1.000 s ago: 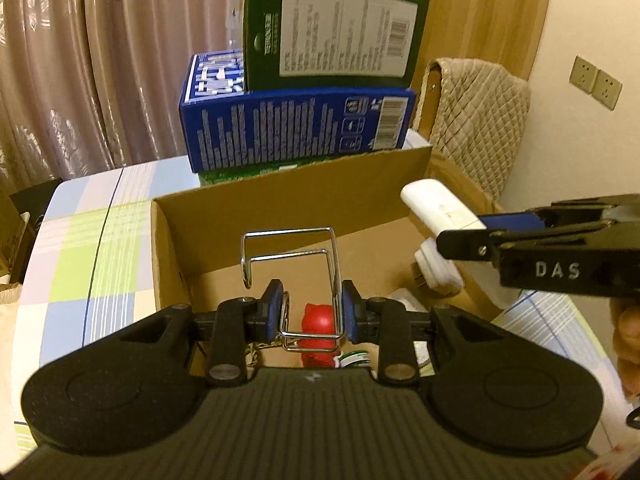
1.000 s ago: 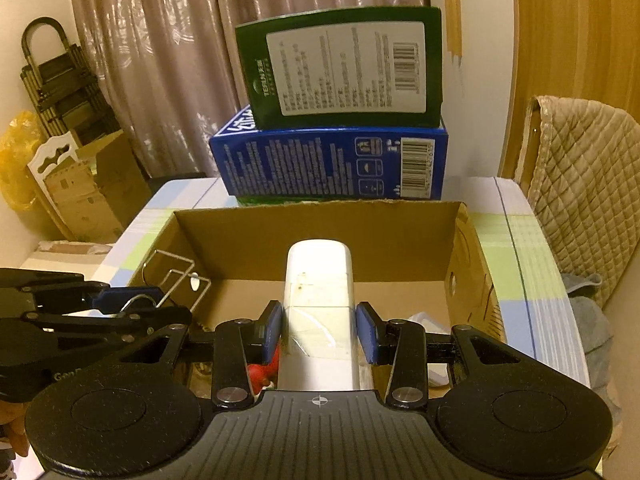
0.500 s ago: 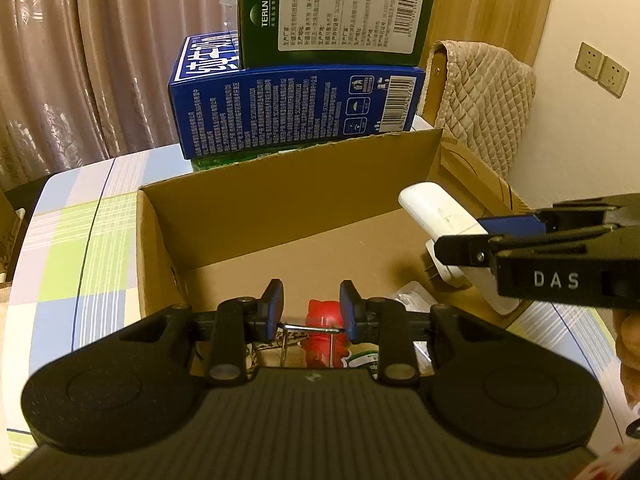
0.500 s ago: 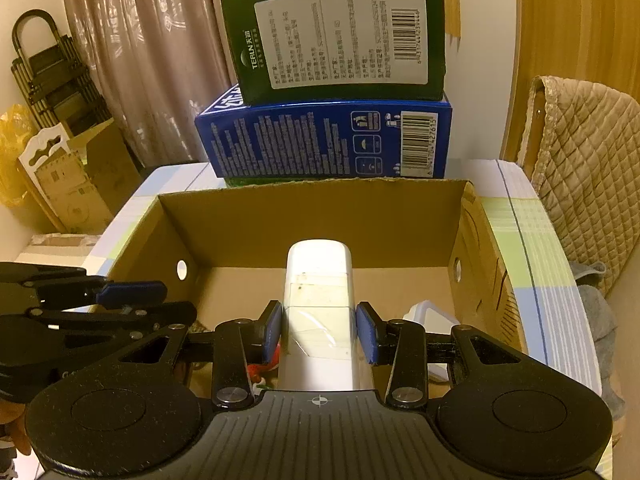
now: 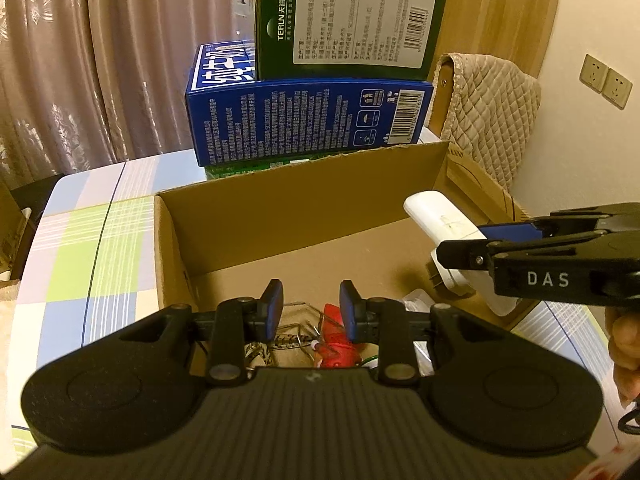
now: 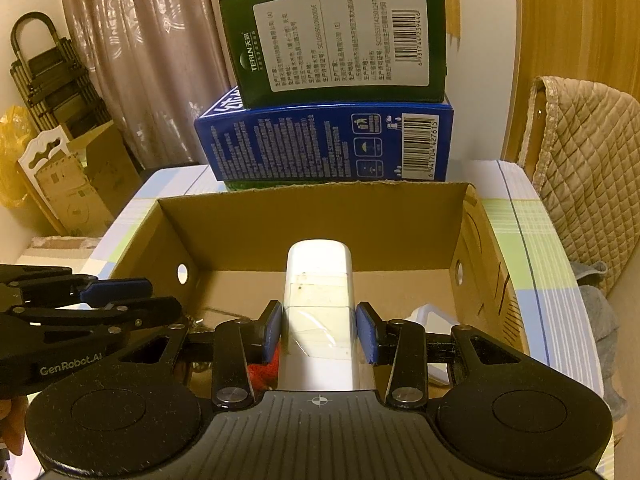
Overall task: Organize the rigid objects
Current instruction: 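Lower the wire holder and white stick into the box with both tools, then open the left tool to drop the wire holder while the right tool releases the stick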
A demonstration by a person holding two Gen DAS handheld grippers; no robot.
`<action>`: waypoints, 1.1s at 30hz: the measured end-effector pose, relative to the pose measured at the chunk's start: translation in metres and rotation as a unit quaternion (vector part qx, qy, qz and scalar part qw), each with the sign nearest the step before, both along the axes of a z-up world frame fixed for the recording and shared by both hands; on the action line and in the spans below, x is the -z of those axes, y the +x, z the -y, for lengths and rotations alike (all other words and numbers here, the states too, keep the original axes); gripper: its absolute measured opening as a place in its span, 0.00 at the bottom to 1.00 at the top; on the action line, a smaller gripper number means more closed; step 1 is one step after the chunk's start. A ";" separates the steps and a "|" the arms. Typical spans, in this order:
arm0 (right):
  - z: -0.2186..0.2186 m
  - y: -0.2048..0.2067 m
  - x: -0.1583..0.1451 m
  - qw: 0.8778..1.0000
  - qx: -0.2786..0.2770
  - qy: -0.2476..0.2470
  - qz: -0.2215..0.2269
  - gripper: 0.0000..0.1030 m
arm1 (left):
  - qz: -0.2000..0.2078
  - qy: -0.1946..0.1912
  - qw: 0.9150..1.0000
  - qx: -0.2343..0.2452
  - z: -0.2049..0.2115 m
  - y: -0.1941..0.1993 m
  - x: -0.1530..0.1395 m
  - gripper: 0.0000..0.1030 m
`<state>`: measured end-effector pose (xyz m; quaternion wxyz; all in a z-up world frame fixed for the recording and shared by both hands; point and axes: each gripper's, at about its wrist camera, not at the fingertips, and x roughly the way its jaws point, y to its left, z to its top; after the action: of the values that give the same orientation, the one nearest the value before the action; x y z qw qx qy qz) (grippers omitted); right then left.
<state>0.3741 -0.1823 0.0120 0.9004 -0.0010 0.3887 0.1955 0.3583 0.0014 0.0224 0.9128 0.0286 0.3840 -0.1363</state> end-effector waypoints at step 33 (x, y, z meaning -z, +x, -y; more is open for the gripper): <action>0.008 0.007 0.006 0.999 0.019 0.024 -0.017 0.36 | -0.002 -0.005 1.000 0.002 -0.002 -0.006 -0.001 0.25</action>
<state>0.3807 -0.1900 0.0056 0.8971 0.0307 0.3987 0.1879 0.3528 0.0035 0.0235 0.9120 0.0240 0.3850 -0.1398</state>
